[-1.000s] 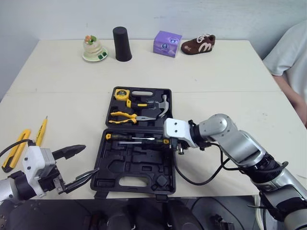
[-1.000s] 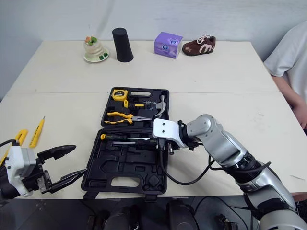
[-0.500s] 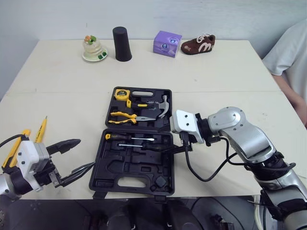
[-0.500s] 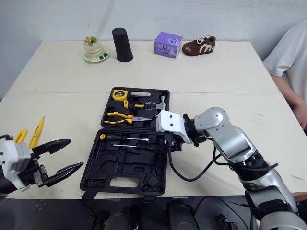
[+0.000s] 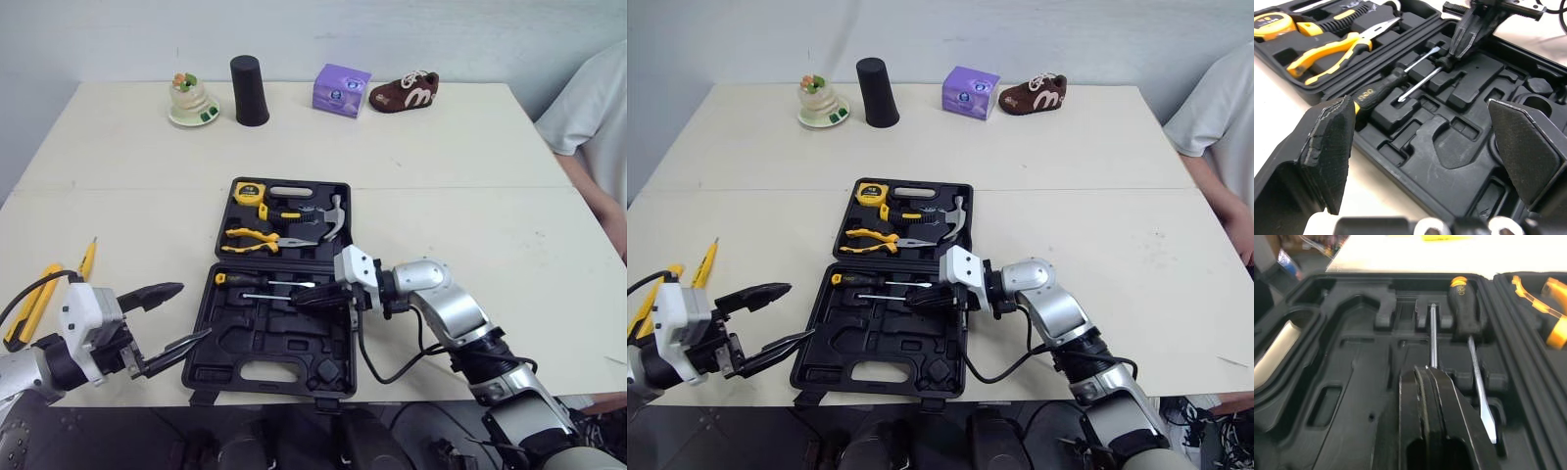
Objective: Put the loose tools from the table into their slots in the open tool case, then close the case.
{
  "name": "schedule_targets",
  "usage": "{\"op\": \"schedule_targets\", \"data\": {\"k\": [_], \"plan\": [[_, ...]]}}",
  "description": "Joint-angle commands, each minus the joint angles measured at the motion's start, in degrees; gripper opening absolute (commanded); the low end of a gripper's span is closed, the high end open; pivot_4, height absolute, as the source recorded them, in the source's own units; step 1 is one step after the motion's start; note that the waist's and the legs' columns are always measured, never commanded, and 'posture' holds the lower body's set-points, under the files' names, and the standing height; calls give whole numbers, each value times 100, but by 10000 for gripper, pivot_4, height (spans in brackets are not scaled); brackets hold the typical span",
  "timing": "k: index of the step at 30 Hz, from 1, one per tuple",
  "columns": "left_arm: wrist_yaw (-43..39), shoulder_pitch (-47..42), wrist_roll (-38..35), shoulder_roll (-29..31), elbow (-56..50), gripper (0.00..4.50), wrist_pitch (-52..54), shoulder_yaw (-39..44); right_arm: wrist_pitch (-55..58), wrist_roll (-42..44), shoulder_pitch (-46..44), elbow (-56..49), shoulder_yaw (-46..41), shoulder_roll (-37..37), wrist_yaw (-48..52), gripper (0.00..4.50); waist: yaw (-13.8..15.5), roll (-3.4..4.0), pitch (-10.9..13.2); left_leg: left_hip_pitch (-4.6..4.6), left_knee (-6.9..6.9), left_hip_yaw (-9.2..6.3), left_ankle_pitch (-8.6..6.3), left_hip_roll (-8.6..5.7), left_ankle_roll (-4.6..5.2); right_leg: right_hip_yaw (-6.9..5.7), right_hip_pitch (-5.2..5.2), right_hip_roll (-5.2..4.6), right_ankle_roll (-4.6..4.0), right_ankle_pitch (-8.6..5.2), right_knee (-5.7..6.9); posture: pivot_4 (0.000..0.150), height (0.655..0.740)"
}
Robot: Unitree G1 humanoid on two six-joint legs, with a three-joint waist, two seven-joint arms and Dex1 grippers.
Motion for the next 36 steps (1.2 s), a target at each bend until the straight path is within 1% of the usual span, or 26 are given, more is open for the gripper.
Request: {"op": "schedule_targets", "data": {"k": [1,8,12,16,19,22,23,24,25,27,29,33,35,36], "plan": [[19,80,40,-40,-167,45000,-93,77,169,-386,108,109,216,-83,-179,539,6,-5,-3,1,1,0,0,0,0,0,1,-1,0,0,2,1500,7400],[41,146,78,-79,-149,45000,-149,57,859,-778,186,22,620,-334,-267,539,22,-15,-11,43,3,-10,0,-2,0,-9,52,-7,-1,-1,-1,1500,7400],[39,157,99,-102,-139,45000,-155,42,1167,-890,98,83,808,-361,-256,539,17,-24,-29,130,-21,-13,-13,0,-12,-16,143,-7,-9,-5,-35,1500,7400],[50,126,145,-108,-142,45000,-151,-3,1170,-842,-5,282,802,-294,-266,539,18,-45,-55,137,-22,-20,-20,4,-15,-27,159,-7,-13,-7,-44,1500,7400],[83,67,182,-114,-109,45000,-171,32,1150,-709,-101,244,723,-241,-177,539,20,-53,-63,140,-22,-20,-24,4,-14,-29,165,-9,-15,-7,-47,1500,7400],[86,78,213,-117,-121,45000,-181,48,716,-22,-7,52,208,-54,108,539,26,-58,-65,138,-22,-23,-30,4,-14,-31,165,-10,-15,-7,-49,1500,7400],[145,79,255,-139,-75,45000,-222,142,486,784,136,-232,-335,5,599,539,30,-56,-64,133,-23,-25,-33,4,-14,-33,163,-10,-16,-7,-53,1500,7400],[194,83,284,-157,-47,45000,-252,211,340,1341,239,-432,-707,34,948,539,58,-52,-60,129,-23,-24,-36,4,-13,-33,162,-10,-16,-7,-56,1500,7400],[412,-14,369,-227,151,45000,-357,436,231,1474,326,-507,-1036,-247,1084,539,95,-43,-53,116,-24,-24,-43,4,-10,-34,155,-9,-16,-7,-63,1500,7400],[620,-53,586,-279,475,45000,-594,784,184,1442,413,-428,-1438,-724,1084,539,163,-10,-25,105,-14,-20,-54,2,3,-30,150,-9,-14,-7,-75,1500,7400],[690,8,690,-294,689,45000,-681,1048,236,1526,428,-271,-1843,-890,745,539,169,-13,-23,98,-8,-14,-59,-6,11,-23,142,-17,-12,-6,-80,1500,7400],[1015,127,707,-337,1347,45000,-794,2024,-621,1103,509,509,-2884,-1823,346,12959,154,-14,-13,97,-12,-7,-68,-4,10,-18,139,-17,-11,-6,-91,1500,7400],[1093,156,737,-322,1676,45000,-880,2326,-1056,959,533,889,-3193,-2145,170,25492,150,-6,-2,88,-14,0,-68,-5,9,-13,123,-16,-11,-7,-90,1500,7400],[1151,166,755,-307,1824,45000,-894,2442,-1194,914,542,1077,-3303,-2297,134,28905,143,-3,-1,87,-17,6,-68,-6,9,-10,117,-16,-11,-7,-89,1500,7400]]}}
